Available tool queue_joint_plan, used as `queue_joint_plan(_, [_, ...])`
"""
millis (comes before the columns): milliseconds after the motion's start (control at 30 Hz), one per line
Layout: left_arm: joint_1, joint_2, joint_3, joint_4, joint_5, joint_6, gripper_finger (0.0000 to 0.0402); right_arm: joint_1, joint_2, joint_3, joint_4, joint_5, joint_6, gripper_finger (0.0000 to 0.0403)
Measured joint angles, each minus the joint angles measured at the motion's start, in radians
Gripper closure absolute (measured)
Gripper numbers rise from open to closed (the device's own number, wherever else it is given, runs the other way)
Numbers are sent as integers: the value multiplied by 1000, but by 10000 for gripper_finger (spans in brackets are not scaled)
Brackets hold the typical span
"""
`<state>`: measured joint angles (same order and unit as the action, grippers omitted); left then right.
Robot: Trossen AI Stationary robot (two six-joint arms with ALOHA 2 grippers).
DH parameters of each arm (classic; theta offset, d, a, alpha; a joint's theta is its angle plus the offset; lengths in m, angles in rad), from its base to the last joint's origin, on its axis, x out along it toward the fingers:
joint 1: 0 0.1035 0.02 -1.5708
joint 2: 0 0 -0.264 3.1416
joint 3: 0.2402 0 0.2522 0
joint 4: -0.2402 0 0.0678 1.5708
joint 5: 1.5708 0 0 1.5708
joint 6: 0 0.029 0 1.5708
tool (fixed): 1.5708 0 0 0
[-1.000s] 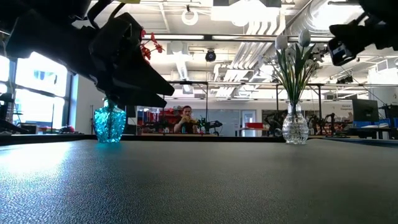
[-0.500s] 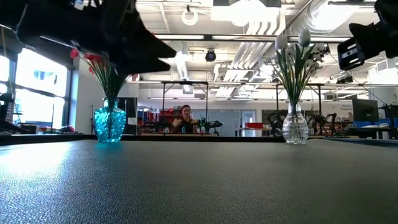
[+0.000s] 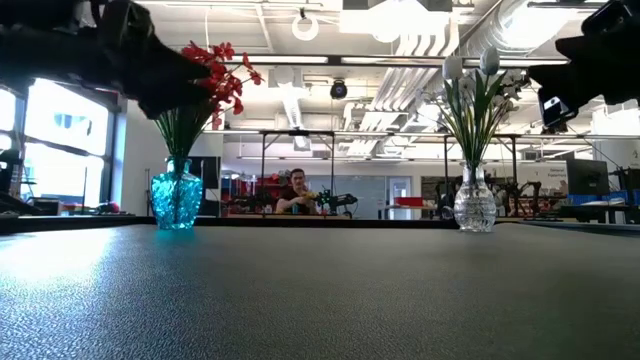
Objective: Sort flowers into vase by color
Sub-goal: Return to Home Position
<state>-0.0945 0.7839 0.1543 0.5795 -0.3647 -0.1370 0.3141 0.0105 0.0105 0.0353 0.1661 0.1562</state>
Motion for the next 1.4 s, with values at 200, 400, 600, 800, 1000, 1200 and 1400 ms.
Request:
queue_joint_plan(200, [98,-236,-2,-262,108,41,156,0,3,0,-3,-26,46,274])
queue_joint_plan(400, [122,-451,-69,-286,181,98,156,0,1,0,-10,-126,-10,274])
queue_joint_plan(600, [119,-629,-143,-369,191,65,164,0,1,0,-10,-126,-34,275])
queue_joint_plan(800, [119,-703,-142,-401,279,78,242,0,1,-1,-9,-115,-55,324])
queue_joint_plan(1000, [119,-711,-142,-412,336,95,380,0,1,-1,37,-88,-74,393])
queue_joint_plan(1200, [118,-711,-142,-448,333,70,398,0,1,-1,10,-26,-82,400])
queue_joint_plan(1400, [95,-710,-142,-509,330,97,401,0,1,-1,10,-16,-75,401])
